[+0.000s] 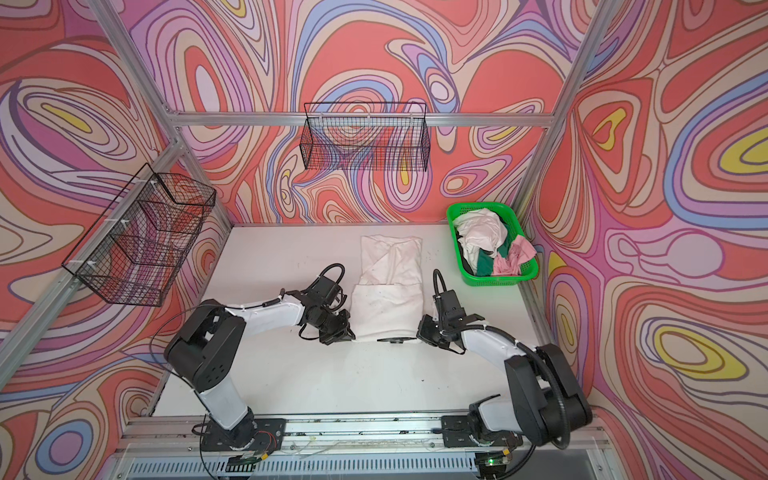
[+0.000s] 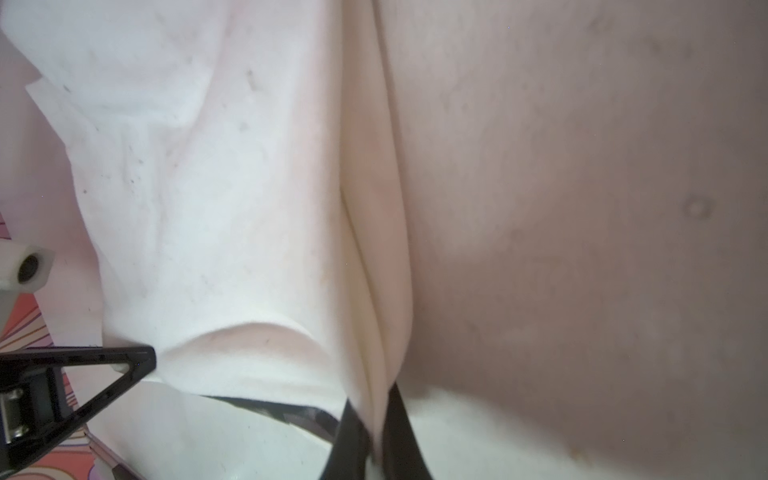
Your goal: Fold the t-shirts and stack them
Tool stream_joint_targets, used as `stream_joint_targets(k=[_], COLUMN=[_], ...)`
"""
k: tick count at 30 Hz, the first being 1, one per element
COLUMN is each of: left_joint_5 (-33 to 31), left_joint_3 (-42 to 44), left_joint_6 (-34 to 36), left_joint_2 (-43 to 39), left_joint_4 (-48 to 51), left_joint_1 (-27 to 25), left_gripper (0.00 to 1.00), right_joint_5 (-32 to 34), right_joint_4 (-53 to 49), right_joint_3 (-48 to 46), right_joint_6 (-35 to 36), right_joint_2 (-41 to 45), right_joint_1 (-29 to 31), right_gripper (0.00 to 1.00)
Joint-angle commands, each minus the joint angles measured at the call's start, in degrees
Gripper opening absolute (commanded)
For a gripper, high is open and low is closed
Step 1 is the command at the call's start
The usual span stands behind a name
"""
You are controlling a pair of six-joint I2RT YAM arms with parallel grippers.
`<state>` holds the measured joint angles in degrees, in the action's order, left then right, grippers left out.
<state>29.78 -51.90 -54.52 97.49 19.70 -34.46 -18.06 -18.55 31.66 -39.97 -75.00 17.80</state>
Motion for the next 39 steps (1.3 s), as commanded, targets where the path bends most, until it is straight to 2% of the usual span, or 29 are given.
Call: stream_joint_targets(k=[1,4,8,11,14,18,24,31,39], left_joint_5=[-1.46,-3.11,-7.21,-9.96,-12.47,-12.95,-9.66,-3.06,-1.65], left_joint_3=[6.77,11.54,13.51,10.74,4.16,-4.80,-14.68,-22.93,-34.59], left_joint_6=[-5.89,-9.81,-12.25,-12.72,-10.87,-6.76,-0.88,1.93,3.64], left_joint_2=[-5.80,-12.96,-24.15,-30.67,-32.02,-28.44,-20.34,-8.04,2.90], left_joint_4=[-1.27,-0.47,6.35,11.61,16.45,19.26,20.96,18.50,23.04], left_joint_1=[-2.29,-4.65,-5.71,-5.71,-5.71,-4.37,2.71,7.86,9.72], left_gripper=[0.00,0.00,0.00,0.00,0.00,0.00,0.00,0.00,0.00], right_joint_5=[-0.82,-0.39,1.62,0.70,0.84,2.52,1.99,-2.21,-3.62], right_joint_4=[-5.01,-9.11,-16.72,-18.16,-18.71,-19.94,-18.16,-12.72,-7.37], right_joint_3=[-2.94,-4.17,-1.68,1.75,7.62,19.08,30.95,35.57,39.14], right_joint_6=[-4.18,-7.75,-8.39,-7.74,-6.41,-2.56,1.66,3.10,2.29], right_joint_2=[5.78,12.88,20.39,20.68,18.43,13.10,4.21,-4.57,-13.44], right_joint_1=[2.35,5.53,6.15,6.12,6.11,6.01,4.10,-0.73,-3.39], right_gripper=[0.00,0.00,0.00,0.00,0.00,0.00,0.00,0.00,0.00])
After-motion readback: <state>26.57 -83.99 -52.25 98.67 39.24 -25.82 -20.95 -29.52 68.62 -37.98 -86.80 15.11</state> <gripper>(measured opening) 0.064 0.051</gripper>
